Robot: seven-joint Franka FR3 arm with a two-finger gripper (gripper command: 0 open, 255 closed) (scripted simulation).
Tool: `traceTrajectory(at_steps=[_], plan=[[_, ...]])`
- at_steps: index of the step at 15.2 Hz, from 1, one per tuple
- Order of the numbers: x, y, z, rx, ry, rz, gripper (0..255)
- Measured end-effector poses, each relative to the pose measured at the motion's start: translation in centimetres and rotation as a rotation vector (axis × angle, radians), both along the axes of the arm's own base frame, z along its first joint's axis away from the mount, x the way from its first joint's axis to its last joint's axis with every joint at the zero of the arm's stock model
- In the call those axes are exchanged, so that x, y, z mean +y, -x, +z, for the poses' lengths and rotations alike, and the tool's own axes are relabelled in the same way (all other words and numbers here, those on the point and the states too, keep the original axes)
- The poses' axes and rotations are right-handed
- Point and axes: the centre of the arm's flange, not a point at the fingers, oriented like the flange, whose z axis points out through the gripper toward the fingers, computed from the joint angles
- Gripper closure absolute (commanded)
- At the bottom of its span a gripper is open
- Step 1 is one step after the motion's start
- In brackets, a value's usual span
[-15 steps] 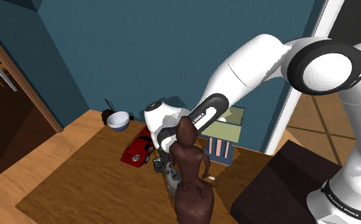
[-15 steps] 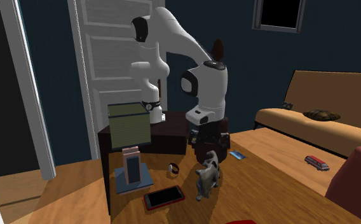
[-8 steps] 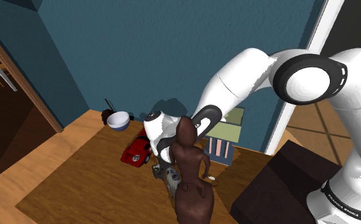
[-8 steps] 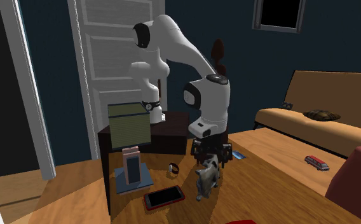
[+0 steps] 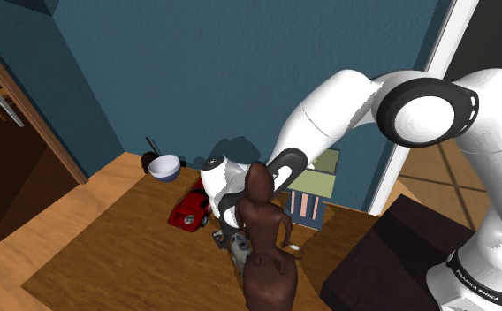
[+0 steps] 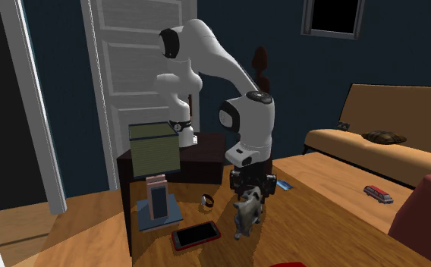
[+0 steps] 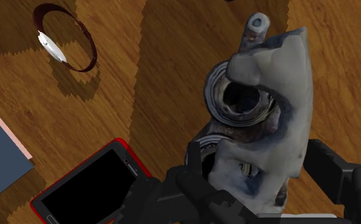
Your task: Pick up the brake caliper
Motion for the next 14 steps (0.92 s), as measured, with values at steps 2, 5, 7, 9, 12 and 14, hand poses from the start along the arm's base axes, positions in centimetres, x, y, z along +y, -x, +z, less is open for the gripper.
traceTrajectory(at_steps=[2, 5, 7, 9, 12, 14], plan=[[0.0, 0.0, 0.0, -0.001, 0.000, 0.000, 255], [0.0, 0.0, 0.0, 0.000, -0.001, 0.000, 255], [-0.1, 0.1, 0.5, 0.003, 0.001, 0.001, 255], [-0.1, 0.1, 1.5, 0.003, 0.001, 0.001, 255], [0.0, 0.2, 3.0, 0.004, 0.002, 0.001, 255], [0.0, 0.1, 4.2, 0.003, 0.002, 0.001, 255]])
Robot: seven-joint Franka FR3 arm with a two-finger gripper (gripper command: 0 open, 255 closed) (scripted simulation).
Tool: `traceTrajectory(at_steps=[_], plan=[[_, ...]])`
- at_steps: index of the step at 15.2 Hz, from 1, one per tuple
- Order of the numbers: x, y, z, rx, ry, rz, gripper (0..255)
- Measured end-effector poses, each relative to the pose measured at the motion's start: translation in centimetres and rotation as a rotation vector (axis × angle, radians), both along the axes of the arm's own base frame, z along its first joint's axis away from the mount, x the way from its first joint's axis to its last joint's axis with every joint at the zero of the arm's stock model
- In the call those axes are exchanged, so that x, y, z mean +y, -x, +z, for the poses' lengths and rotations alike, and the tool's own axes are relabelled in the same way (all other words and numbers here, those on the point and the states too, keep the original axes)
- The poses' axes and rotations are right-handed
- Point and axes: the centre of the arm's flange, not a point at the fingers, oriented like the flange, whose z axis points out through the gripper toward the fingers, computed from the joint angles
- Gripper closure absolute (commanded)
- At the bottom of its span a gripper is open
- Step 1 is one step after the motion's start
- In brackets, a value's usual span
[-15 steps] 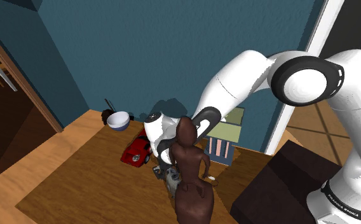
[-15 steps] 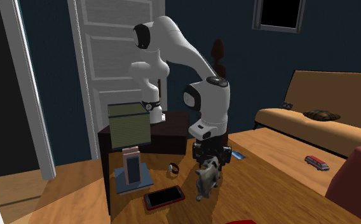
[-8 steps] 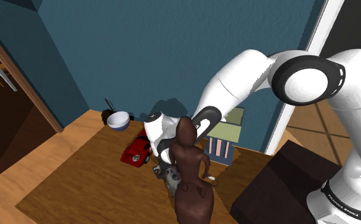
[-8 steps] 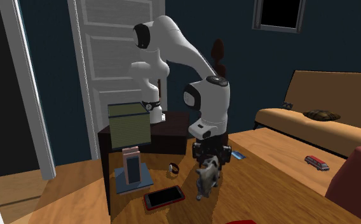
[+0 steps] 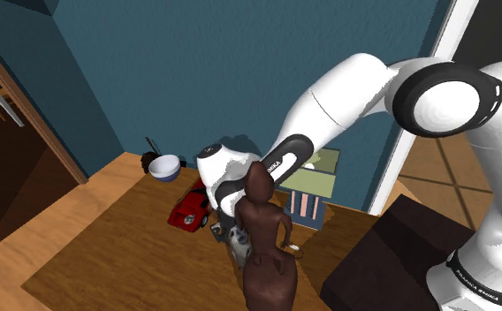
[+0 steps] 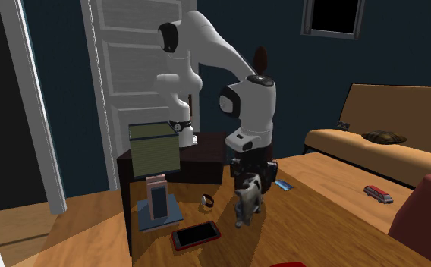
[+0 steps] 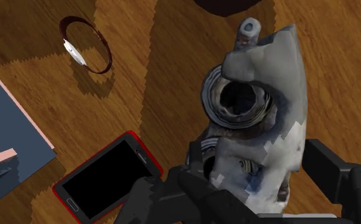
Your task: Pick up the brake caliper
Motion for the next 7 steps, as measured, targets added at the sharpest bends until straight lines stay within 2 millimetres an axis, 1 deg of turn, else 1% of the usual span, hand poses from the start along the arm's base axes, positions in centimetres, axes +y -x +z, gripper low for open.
traceTrajectory(at_steps=[7], plan=[[0.0, 0.1, 3.5, 0.000, 0.000, 0.000, 255]])
